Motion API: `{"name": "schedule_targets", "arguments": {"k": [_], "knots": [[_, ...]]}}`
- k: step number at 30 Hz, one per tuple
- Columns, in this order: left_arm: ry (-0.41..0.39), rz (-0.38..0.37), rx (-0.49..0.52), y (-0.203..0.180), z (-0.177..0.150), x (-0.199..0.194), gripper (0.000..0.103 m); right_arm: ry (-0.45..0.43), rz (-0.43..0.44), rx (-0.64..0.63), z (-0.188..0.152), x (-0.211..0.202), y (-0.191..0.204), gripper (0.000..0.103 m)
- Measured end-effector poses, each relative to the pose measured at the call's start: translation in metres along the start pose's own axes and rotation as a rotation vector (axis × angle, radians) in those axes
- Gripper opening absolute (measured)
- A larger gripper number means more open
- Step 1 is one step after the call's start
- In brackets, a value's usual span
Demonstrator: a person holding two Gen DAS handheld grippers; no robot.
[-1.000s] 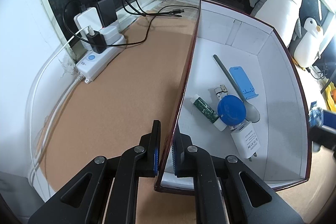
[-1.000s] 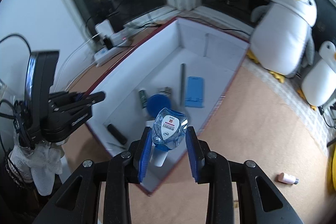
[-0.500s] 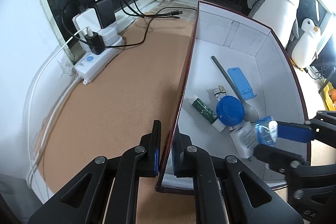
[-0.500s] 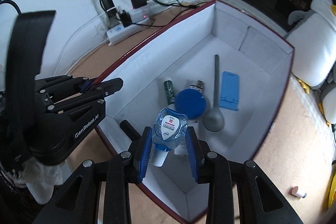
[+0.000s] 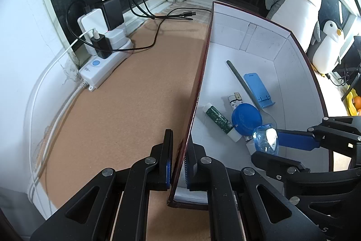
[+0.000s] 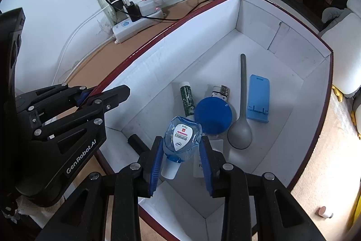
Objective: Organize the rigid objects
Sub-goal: 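Carry the sanitizer bottle with the right tool into the box and release, then move the right tool back to the white lotion bottle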
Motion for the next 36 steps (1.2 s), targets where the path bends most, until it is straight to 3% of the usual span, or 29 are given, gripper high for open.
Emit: {"name": "schedule_targets", "arguments": {"k": [21, 30, 36], "knots": [[0.0, 0.004, 0.005, 0.0, -0.001, 0.0, 0.007, -0.015, 0.003, 0.026, 0.001, -0.005, -0.008, 0.035], [0.008, 0.011, 0.018, -0.001, -0.001, 0.001, 0.007, -0.111, 0.037, 0.138, -0.012, -0.047, -0.028, 0.036], [0.023, 0.014, 0.022, -0.001, 0.001, 0.003, 0.007, -0.212, 0.03, 0.277, -0.04, -0.09, -0.07, 0.038]]}}
Point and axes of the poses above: each gripper's, at about its wrist camera, not at the fingertips, and x roughly the way its jaws point, y to its left, z to its top, the point moved 2 cm from there along x, roughly the way its jaws point, and after that the axes turned 4 degrees about -y, right-handed, at the moved point
